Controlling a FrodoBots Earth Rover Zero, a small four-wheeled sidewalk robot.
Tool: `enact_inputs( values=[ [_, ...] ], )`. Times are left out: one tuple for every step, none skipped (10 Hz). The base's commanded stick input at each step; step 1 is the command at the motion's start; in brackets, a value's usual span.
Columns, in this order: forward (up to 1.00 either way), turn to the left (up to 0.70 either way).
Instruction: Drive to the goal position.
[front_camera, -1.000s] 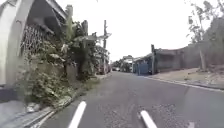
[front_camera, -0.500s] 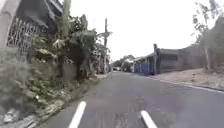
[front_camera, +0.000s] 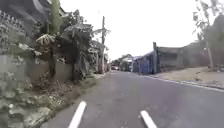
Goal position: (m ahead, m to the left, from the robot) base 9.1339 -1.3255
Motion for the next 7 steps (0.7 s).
enact_inputs(
  values=[
    [0.85,0.0],
    [0.85,0.0],
    [0.85,0.0],
    [0.85,0.0],
    [0.85,0.0],
    [0.85,0.0],
    [0.85,0.0]
  ],
)
